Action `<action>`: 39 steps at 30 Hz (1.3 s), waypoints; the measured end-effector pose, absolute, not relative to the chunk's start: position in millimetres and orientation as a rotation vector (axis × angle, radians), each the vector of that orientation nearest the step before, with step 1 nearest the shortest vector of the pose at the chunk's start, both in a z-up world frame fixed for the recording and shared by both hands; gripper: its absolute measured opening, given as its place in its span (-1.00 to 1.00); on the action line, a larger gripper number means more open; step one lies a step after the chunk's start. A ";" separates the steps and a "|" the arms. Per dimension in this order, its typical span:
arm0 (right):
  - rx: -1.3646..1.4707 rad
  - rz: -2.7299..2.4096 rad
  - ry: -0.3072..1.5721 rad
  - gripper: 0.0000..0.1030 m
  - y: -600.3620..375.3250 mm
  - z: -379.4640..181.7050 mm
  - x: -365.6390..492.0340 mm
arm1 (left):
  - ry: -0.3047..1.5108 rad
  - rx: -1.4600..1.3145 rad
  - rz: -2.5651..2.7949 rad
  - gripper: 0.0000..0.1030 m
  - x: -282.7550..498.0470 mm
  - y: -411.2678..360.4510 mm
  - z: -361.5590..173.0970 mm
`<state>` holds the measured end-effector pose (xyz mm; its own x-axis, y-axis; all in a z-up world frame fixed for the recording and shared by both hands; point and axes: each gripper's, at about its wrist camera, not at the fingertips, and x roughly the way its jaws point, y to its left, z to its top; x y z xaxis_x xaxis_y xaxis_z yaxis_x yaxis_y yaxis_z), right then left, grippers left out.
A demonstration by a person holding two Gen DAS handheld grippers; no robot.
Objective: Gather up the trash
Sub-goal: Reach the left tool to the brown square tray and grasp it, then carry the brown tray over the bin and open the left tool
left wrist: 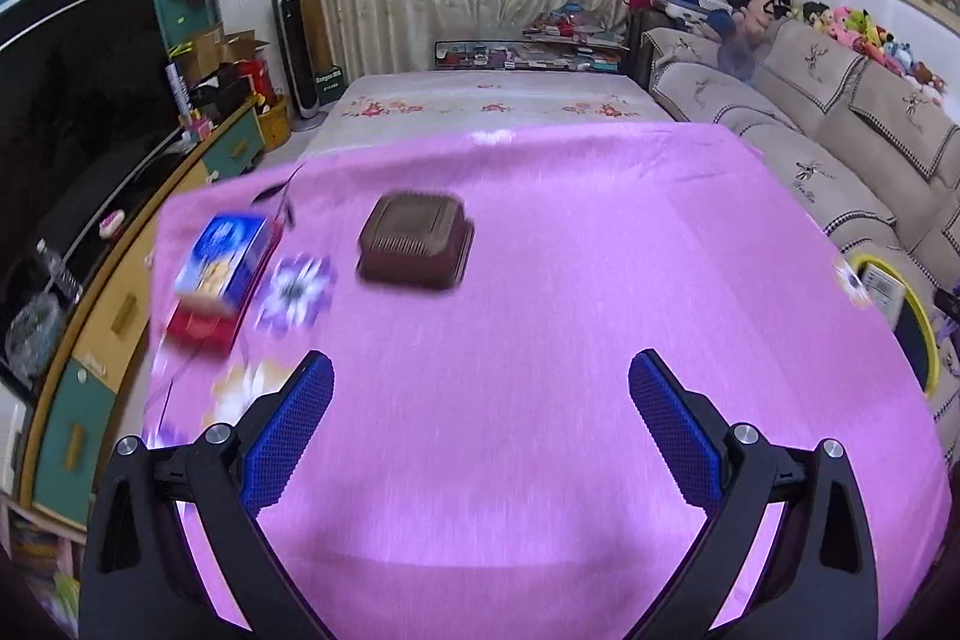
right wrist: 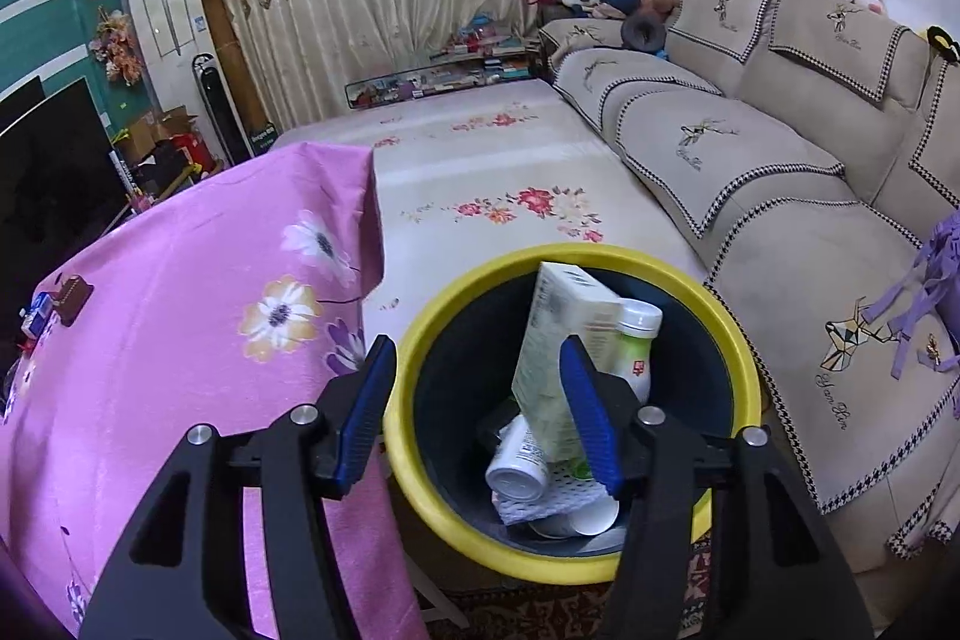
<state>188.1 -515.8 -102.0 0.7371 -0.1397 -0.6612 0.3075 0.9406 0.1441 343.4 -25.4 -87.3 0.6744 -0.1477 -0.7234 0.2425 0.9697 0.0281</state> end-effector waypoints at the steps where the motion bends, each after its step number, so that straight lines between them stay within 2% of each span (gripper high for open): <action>1: 0.249 -0.245 0.698 0.05 -514.9 -100.3 187.5 | 0.809 0.129 -0.224 0.89 353.7 -28.3 -88.9; 8: 0.238 -0.233 0.670 0.05 -511.4 -87.8 180.8 | 0.882 0.078 -0.216 0.89 433.9 -26.0 -105.3; 17: 0.244 -0.227 0.675 0.06 -508.4 -86.7 182.4 | 0.926 0.145 -0.169 0.87 488.4 -22.0 -125.5; 20: 0.246 -0.224 0.678 0.06 -506.5 -87.4 184.5 | 0.953 0.154 -0.170 0.68 497.5 -21.0 -133.0; 23: 0.243 -0.217 0.680 0.06 -504.4 -87.7 185.5 | 0.970 0.147 -0.175 0.40 503.6 -17.7 -137.7; 26: 0.242 -0.210 0.678 0.06 -501.3 -87.4 185.5 | 0.961 0.141 -0.188 0.33 504.4 -14.1 -137.4; 27: 0.243 -0.208 0.677 0.06 -501.5 -87.2 185.1 | 0.955 0.144 -0.191 0.20 502.8 -14.0 -135.8; 28: 0.244 -0.206 0.675 0.06 -501.0 -86.6 184.0 | 0.950 0.145 -0.194 0.18 499.4 -14.9 -133.8; 32: 0.245 -0.207 0.662 0.06 -500.4 -83.6 176.9 | 0.902 0.173 -0.224 0.18 474.9 -31.3 -115.5; 39: 0.257 -0.230 0.628 0.06 -509.6 -75.6 150.4 | 0.821 0.247 -0.361 0.18 402.5 -112.1 -73.2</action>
<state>150.4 -509.6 -75.6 0.7855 -0.1332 -0.6043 0.2879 0.9431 0.1664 402.5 -112.1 -73.2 0.6261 -0.2167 -0.7491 0.4054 0.9111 0.0753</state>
